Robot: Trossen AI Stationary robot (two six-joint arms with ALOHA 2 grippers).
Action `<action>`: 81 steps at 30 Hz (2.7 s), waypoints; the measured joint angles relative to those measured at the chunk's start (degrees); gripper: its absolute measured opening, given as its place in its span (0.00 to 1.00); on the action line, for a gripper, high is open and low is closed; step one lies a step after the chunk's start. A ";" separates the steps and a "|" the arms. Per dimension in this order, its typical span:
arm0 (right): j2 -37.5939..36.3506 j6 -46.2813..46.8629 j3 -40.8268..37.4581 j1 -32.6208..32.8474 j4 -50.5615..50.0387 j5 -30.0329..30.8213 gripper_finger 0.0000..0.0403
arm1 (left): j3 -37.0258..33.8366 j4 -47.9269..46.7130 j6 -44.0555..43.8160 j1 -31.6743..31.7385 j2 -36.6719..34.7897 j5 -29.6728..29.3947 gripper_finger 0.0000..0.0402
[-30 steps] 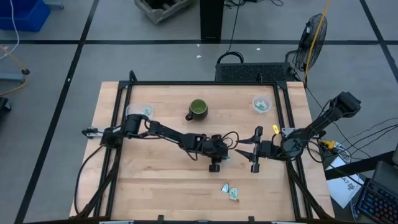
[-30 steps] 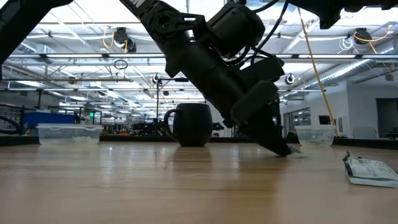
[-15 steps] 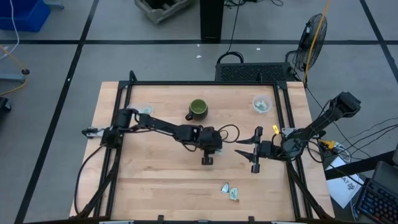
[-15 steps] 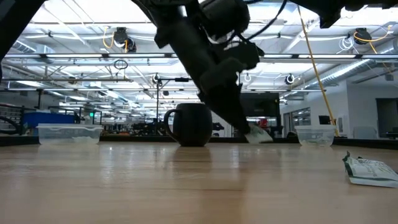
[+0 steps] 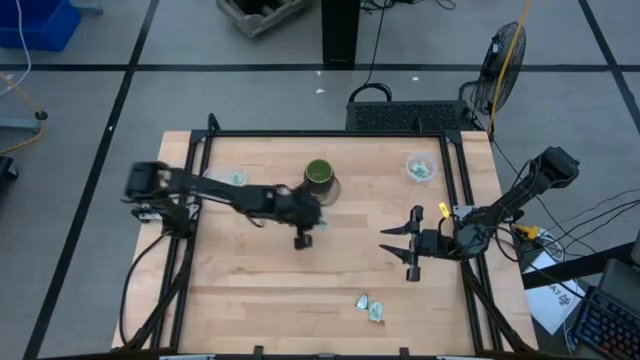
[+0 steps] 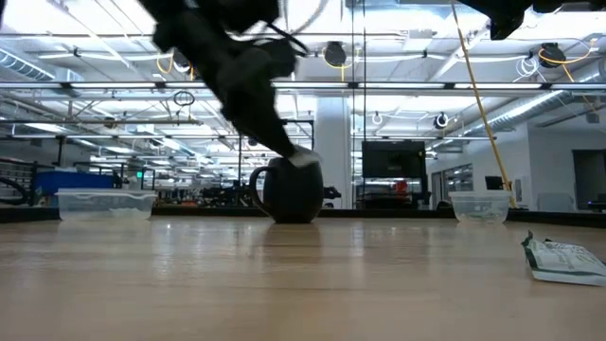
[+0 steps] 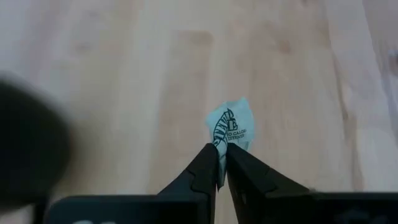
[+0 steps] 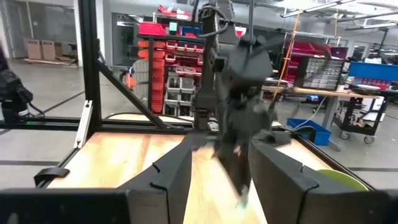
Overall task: Pick and place items into bin
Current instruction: Put the white stevia packet into the left transparent bin, then put the green truvia packet into the right transparent bin
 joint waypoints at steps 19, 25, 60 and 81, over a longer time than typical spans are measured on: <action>0.00 -3.65 -0.04 -0.22 4.00 0.14 0.37 | -36.17 -7.04 -26.14 11.89 -51.12 -38.58 0.10; 0.00 -3.89 -0.04 -0.23 4.21 0.20 0.37 | -37.38 -14.83 -32.27 17.49 -52.04 -36.76 0.10; 4.16 1.48 -0.04 -2.90 -2.27 -14.06 0.37 | -37.31 2.16 -30.58 14.52 -51.93 -17.89 0.55; 28.53 29.15 7.78 -4.36 -16.15 -34.17 0.37 | -37.23 37.91 -19.27 -13.14 -48.67 -16.03 0.55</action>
